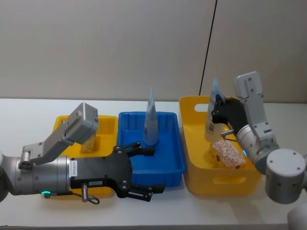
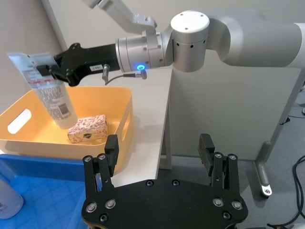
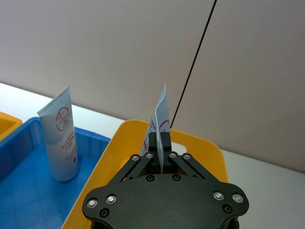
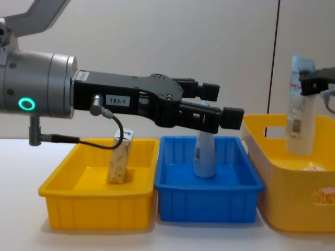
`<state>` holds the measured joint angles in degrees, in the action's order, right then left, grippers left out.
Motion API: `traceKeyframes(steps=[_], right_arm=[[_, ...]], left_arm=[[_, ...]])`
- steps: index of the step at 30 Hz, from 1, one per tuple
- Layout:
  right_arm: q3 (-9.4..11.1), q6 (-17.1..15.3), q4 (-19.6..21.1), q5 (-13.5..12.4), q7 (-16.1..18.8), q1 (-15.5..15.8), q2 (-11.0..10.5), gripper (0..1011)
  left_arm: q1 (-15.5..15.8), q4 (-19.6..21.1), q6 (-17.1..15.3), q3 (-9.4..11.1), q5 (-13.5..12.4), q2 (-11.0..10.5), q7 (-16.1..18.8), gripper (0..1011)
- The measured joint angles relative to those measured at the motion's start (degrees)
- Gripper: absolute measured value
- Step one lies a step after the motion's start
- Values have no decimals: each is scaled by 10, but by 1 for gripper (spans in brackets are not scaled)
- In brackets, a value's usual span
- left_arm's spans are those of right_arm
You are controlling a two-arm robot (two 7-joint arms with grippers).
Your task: Bimanual collaborative sorting of washing and personal care products
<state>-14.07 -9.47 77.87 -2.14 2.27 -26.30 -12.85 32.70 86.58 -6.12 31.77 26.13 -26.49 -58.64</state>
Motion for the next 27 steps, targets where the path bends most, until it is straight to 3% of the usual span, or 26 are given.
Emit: traceKeyframes(steps=[6,8,19,25,27], right_arm=[[-3,-7,-20,6,-8,-4,12,6],[-4,-9,-25,8,-11,-5,16,48],[-3,-9,-46,17,-27,-7,33,389],[3,-5,-46,17,-32,-7,42,645],[5,-4,-43,16,-32,-7,45,645]], left_arm=[[0,0,0,0,0,0,0,1001],[0,0,0,0,0,0,0,1002],[0,0,0,0,0,0,0,1001],[0,0,0,0,0,0,0,1001],[0,0,0,0,0,0,0,1001]])
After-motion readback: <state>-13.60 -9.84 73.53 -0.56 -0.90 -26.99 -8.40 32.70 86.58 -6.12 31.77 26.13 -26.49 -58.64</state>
